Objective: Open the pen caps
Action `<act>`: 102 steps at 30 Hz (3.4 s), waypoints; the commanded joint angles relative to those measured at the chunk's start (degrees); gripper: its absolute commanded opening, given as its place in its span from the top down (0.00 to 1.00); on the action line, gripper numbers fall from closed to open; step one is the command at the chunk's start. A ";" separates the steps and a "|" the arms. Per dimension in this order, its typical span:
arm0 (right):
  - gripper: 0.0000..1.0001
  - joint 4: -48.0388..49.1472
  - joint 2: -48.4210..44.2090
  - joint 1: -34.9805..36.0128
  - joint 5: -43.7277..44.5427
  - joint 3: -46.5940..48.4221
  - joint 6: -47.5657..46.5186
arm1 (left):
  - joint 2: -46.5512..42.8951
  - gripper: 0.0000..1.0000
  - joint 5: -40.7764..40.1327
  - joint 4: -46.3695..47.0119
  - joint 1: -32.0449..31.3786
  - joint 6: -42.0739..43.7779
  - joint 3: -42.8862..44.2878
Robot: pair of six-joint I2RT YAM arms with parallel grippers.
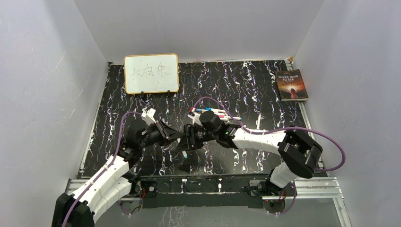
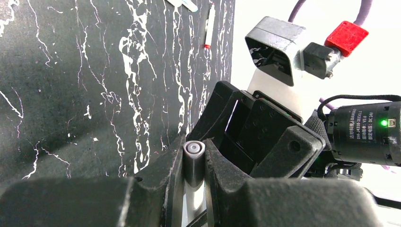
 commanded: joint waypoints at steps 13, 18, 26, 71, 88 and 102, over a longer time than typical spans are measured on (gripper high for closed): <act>0.82 4.52 -1.97 0.48 0.29 1.54 -0.11 | -3.16 1.00 -0.22 -2.05 -0.12 -0.09 -1.04; 0.98 5.24 -1.81 0.63 -0.03 1.35 0.15 | -3.31 1.00 -0.40 -2.22 -0.17 -0.12 -1.07; 1.00 5.71 -2.70 1.63 0.22 -0.21 0.66 | -1.54 1.00 -2.21 -1.83 -0.22 0.80 0.32; 1.00 8.77 -11.61 6.38 4.96 -12.08 4.82 | 14.87 1.00 -9.56 8.52 1.24 7.43 10.04; 1.00 8.60 -12.48 7.38 5.78 -12.86 5.16 | 18.88 1.00 -7.41 10.44 7.09 8.38 13.76; 1.00 -8.45 -14.87 7.34 15.84 -7.44 -3.35 | 15.77 1.00 -5.78 -2.29 8.77 15.39 15.94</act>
